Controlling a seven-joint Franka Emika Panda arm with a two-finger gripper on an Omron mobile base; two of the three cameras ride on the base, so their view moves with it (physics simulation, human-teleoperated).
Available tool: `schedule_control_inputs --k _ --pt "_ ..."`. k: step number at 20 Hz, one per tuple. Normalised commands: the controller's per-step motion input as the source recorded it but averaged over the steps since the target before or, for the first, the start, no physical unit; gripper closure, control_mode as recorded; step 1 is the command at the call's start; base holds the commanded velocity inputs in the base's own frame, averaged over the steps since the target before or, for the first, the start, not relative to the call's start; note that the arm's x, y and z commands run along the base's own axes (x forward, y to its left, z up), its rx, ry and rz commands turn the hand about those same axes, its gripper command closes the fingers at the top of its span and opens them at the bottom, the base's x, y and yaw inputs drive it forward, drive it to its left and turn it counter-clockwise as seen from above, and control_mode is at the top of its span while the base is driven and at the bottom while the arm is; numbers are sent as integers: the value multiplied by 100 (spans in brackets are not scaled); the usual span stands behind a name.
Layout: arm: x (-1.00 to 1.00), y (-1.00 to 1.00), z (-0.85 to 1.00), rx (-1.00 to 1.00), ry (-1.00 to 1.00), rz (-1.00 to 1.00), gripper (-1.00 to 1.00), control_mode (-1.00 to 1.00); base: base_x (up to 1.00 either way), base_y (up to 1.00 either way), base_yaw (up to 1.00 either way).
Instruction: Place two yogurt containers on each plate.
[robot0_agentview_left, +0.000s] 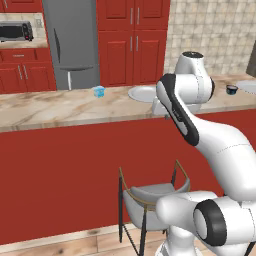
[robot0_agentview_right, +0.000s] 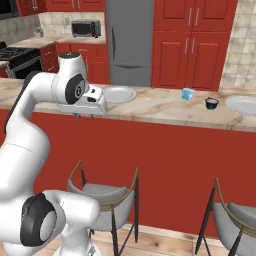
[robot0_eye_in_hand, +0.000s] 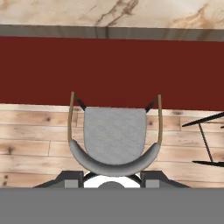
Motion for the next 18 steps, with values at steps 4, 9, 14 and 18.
schedule_control_inputs --k 4,9,14,18 --pt "-9 -1 -2 -1 0 0 -100 -100 0 0 0" --pt "-1 0 0 0 0 0 -100 -100 0 0 0" --pt "14 55 -3 -3 -1 -3 -100 -100 0 0 0" --pt "0 0 0 0 0 0 -100 100 70 100 -17"
